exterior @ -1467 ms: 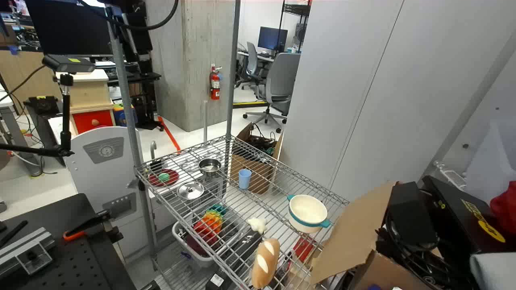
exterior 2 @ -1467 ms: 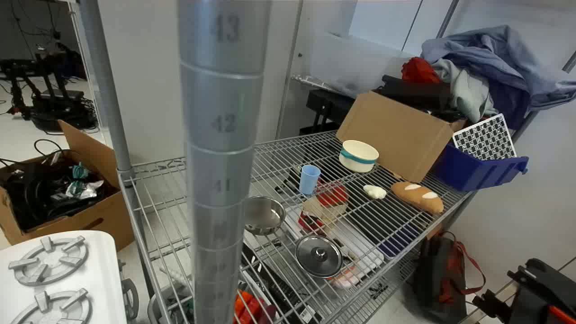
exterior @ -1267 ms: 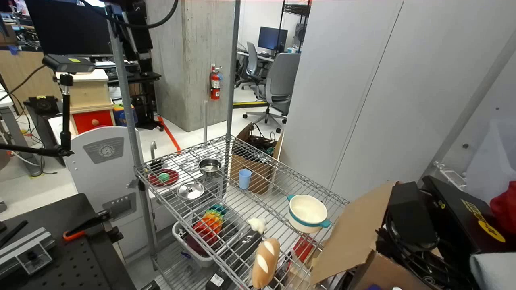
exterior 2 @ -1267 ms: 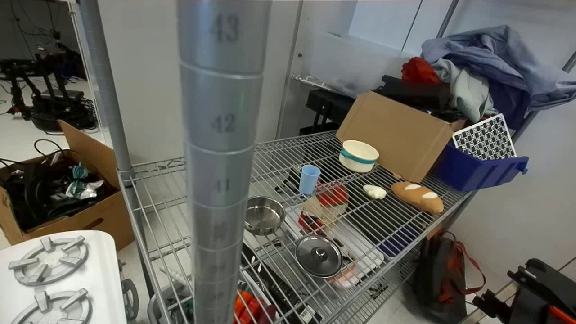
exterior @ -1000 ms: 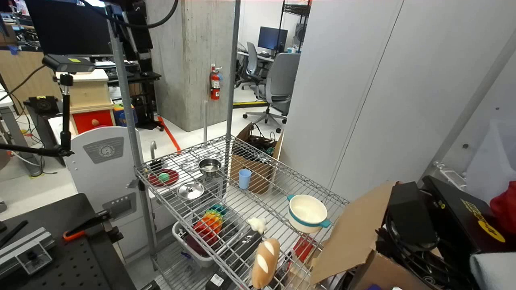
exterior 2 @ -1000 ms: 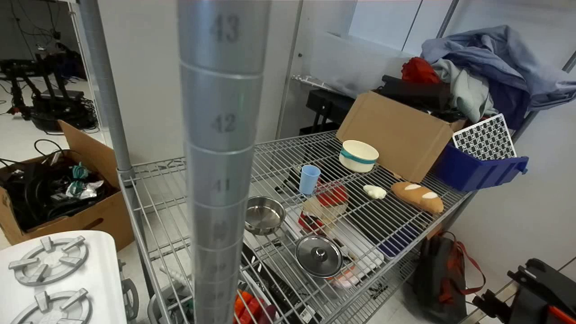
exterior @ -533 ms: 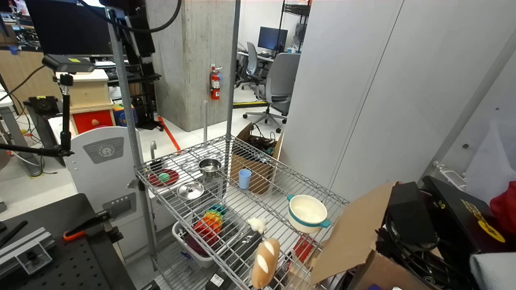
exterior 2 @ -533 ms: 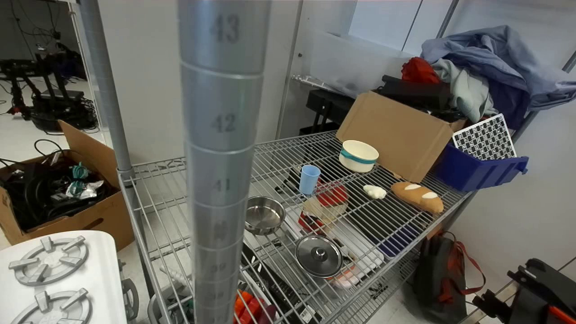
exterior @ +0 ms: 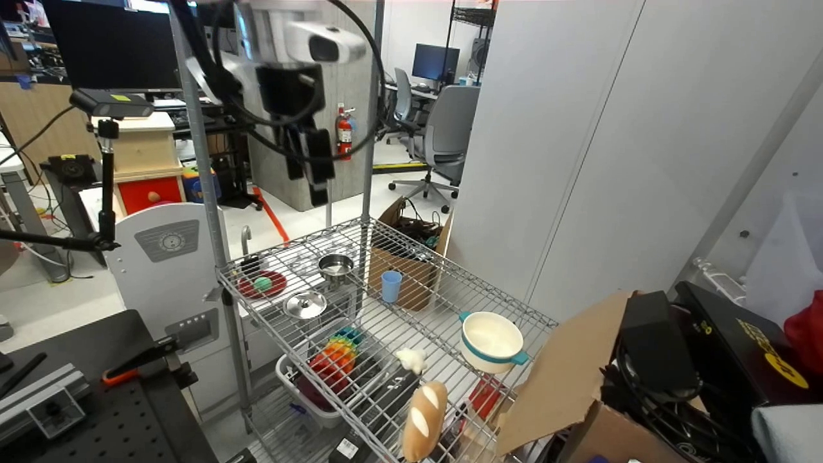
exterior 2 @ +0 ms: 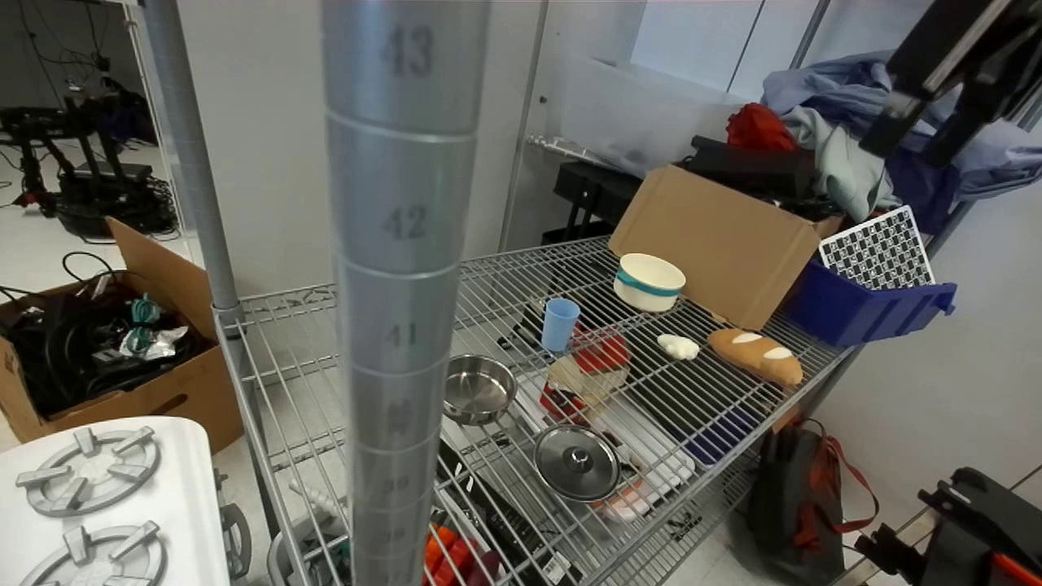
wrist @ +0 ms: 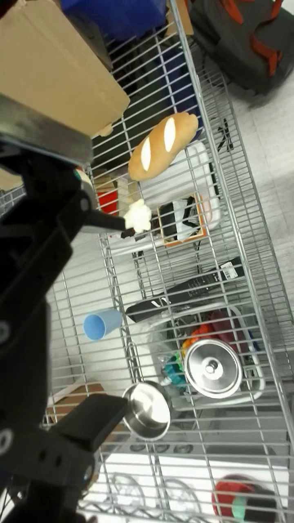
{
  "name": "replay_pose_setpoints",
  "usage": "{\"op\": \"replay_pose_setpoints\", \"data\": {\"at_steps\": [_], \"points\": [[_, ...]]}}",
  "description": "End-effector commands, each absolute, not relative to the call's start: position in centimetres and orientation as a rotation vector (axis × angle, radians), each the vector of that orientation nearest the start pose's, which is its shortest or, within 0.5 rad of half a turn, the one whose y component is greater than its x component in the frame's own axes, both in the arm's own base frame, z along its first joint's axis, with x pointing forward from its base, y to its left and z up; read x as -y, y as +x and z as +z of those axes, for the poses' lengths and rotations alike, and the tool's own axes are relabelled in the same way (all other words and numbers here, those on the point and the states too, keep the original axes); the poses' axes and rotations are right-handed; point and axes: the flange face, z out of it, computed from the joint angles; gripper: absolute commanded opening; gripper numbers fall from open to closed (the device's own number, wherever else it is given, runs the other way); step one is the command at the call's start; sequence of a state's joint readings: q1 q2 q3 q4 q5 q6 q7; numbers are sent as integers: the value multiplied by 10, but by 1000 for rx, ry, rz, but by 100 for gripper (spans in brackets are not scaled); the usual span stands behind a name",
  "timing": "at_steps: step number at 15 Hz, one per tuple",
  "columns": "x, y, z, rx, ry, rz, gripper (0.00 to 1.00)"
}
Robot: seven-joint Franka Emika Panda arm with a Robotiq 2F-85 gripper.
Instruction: Put the white doll in the silver pot
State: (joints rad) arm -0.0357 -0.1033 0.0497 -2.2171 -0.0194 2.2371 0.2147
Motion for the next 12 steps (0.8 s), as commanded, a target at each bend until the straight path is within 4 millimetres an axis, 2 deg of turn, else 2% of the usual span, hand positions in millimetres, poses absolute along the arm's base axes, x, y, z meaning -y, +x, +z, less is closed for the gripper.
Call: {"op": "replay_pose_setpoints", "data": {"at_steps": [1, 2, 5, 7, 12], "points": [[47, 561, 390, -375, -3136, -196, 100], [64, 571, 374, -402, -3135, -189, 100], [93, 592, 338, -435, -3133, -194, 100], [98, 601, 316, -409, -3140, -204, 100], [88, 619, 261, -360, -3145, -157, 100]]}}
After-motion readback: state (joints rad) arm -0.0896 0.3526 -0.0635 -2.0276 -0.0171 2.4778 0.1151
